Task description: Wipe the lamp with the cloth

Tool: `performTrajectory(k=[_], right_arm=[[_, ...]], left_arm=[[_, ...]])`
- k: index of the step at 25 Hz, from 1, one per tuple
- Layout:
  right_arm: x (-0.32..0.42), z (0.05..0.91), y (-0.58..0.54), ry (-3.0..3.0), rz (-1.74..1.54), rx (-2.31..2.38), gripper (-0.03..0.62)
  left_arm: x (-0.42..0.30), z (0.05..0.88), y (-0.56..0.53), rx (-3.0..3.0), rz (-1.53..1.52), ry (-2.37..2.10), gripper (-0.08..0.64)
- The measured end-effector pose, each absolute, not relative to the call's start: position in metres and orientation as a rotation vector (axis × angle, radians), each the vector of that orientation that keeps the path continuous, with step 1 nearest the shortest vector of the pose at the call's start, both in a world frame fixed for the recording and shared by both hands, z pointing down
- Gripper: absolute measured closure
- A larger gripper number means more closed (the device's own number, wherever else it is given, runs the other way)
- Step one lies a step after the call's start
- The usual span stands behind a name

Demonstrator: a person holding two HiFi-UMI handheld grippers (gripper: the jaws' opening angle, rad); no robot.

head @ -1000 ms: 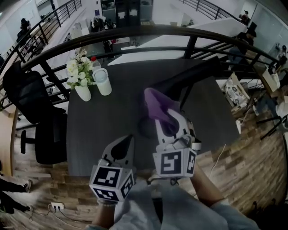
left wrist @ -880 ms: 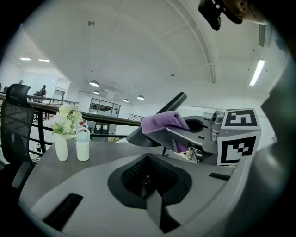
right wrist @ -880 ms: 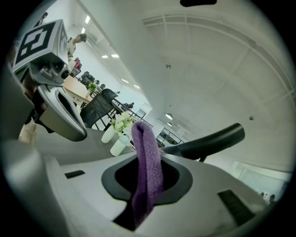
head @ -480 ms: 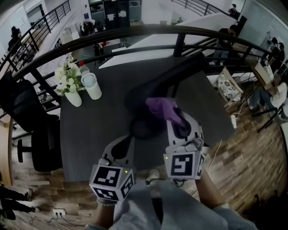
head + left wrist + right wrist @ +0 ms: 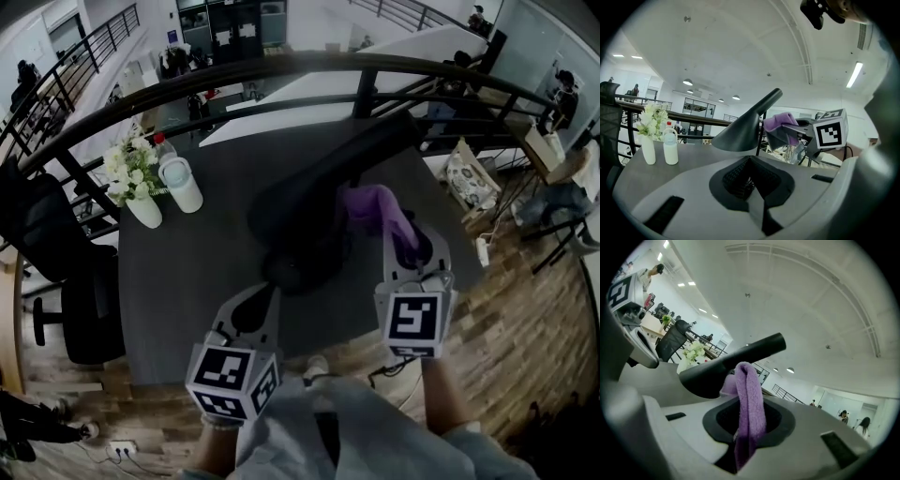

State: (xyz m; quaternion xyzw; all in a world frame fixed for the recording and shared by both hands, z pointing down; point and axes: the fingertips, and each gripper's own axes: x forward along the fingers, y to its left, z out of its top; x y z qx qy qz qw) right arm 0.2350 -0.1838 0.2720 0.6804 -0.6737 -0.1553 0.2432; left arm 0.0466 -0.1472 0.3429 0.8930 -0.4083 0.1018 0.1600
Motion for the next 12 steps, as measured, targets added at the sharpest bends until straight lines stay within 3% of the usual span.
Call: performTrajectory(k=[12], right_arm=[[0.236, 0.229, -0.208, -1.973, -0.429, 1.966, 0.535]], left_arm=[[0.044, 0.344, -0.150, 2.520, 0.305, -1.216, 0.546]])
